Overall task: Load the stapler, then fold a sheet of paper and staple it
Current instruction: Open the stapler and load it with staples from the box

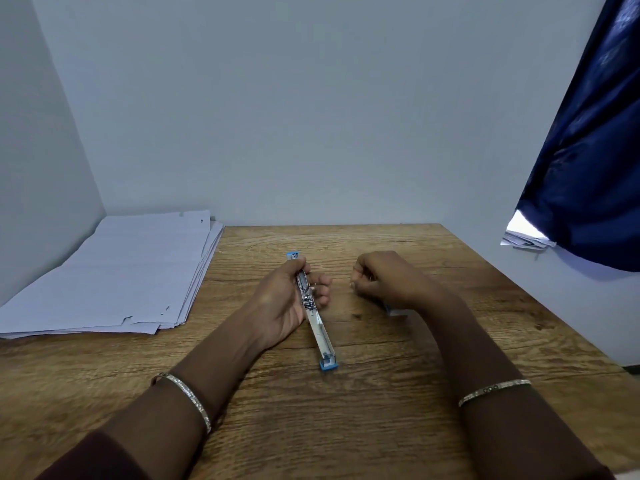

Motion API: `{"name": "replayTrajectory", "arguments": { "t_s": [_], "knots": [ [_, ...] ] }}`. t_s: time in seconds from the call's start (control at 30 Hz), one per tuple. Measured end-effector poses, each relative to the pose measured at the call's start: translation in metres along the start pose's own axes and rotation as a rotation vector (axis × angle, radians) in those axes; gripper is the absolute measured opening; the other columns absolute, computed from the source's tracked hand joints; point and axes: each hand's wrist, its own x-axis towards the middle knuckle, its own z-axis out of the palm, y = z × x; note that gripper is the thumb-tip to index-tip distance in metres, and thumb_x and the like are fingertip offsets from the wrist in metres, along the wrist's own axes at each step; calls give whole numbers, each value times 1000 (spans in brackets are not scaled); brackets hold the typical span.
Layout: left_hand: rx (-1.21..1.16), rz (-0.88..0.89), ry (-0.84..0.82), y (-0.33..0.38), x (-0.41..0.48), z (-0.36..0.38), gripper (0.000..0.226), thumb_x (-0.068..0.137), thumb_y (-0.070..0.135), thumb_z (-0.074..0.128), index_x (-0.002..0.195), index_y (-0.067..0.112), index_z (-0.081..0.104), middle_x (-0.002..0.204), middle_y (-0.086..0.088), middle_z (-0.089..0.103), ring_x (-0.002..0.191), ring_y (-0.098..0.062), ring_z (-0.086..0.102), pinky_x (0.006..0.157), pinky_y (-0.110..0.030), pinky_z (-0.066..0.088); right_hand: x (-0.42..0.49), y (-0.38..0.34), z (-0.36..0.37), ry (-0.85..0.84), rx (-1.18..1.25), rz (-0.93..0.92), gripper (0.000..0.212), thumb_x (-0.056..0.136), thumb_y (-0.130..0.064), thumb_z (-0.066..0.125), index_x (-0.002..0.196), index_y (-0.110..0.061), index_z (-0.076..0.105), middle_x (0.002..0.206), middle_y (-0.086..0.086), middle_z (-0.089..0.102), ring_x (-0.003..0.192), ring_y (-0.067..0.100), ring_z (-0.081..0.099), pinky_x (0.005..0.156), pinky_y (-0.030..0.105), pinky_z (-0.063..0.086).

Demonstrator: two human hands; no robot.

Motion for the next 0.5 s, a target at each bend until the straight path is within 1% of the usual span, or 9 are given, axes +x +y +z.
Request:
{"name": "replayTrajectory", "arguments": {
  "t_s": [0.07, 0.13, 0.23, 0.33, 0.4, 0.5],
  "knots": [
    [-18, -2, 6, 1, 0, 0, 32, 109, 23, 38, 80, 12, 48, 58, -11, 65, 43, -18, 57, 43, -25, 50, 0, -1, 1, -22, -38, 13, 10, 95, -21, 65, 101, -15, 70, 105, 1, 73, 101, 19, 65, 94, 45, 53],
    [-19, -2, 2, 1, -1, 0, 31, 108, 22, 39, 81, 12, 50, 58, -9, 62, 43, -17, 54, 42, -25, 46, 0, -2, 2, -17, -39, 16, 9, 95, -20, 66, 100, -15, 71, 104, 1, 74, 99, 19, 66, 93, 45, 54],
    [-11, -5, -14, 1, -2, 1, 32, 109, 22, 39, 81, 12, 51, 58, -7, 60, 43, -16, 51, 41, -24, 45, 0, -4, 2, 35, -2, 5, 5, 90, -14, 70, 90, -16, 74, 95, 1, 77, 90, 17, 70, 88, 40, 58],
    [-18, -11, -21, 2, -3, 1, 33, 108, 22, 39, 80, 12, 52, 57, -6, 59, 42, -15, 51, 40, -22, 43, 0, -4, 2, 80, 52, 4, 11, 85, -9, 74, 81, -19, 75, 85, -3, 78, 81, 11, 72, 80, 33, 61],
    [-18, -11, -21, 2, -3, 1, 31, 108, 21, 40, 81, 11, 53, 58, -6, 59, 43, -14, 51, 39, -22, 43, 0, -3, 1, 104, 75, 17, 15, 80, -9, 79, 76, -22, 73, 75, -8, 75, 73, 5, 70, 73, 27, 59],
    [-22, -9, -15, 2, -2, 0, 25, 107, 17, 42, 86, 11, 54, 58, -5, 59, 43, -14, 51, 39, -22, 43, -1, -1, -2, 188, 98, 19, 13, 79, -9, 76, 74, -21, 72, 68, -10, 70, 67, 6, 66, 68, 29, 56]
  ]
}}
